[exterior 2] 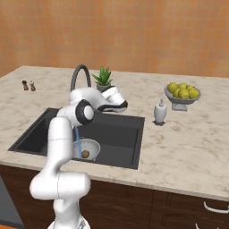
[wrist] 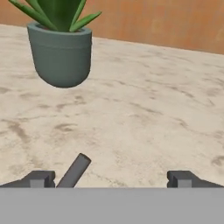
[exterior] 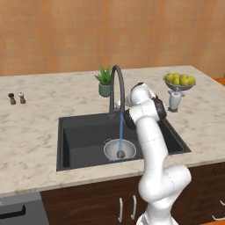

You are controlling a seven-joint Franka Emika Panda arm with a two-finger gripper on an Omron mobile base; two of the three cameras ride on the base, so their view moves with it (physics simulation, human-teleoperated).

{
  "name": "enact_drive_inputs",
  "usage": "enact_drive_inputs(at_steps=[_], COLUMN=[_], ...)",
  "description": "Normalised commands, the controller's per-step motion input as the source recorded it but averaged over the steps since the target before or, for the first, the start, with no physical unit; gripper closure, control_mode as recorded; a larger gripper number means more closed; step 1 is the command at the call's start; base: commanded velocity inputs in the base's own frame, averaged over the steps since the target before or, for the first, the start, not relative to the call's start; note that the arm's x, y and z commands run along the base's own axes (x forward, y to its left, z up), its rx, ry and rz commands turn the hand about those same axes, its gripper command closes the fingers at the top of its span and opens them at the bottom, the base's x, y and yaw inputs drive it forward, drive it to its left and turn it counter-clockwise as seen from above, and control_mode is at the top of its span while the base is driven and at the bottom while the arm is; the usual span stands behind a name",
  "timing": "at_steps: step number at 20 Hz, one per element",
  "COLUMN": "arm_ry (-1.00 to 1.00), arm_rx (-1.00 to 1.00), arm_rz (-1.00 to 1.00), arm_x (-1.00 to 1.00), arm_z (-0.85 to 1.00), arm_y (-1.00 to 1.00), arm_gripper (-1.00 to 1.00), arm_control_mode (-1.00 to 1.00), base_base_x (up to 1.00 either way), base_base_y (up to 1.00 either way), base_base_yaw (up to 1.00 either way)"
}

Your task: Put the colander in the sink, put the kiwi in the colander, and turn on the sink faucet and pour water over the colander.

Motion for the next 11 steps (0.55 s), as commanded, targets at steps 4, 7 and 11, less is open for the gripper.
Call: enact_drive_inputs(at_steps=[4,7,11], arm_ry=[0.10,0.00,0.00], arm_rx=[0.04,0.20,0.38], arm_rz=[-0.18,-0.04,0.00], arm_x=[0.00,-0.11,-0.37], arm_z=[0.00,0.10,0.58], arm_y=[-1.00,-1.00,-1.00], arm_gripper=[-1.00,-1.00,-1.00], arm_control_mode=[-1.00,-1.00,-1.00], base_base_x=[0.00,0.00,0.00], base_base_y=[0.00,0.00,0.00], base_base_yaw=[0.00,0.00,0.00])
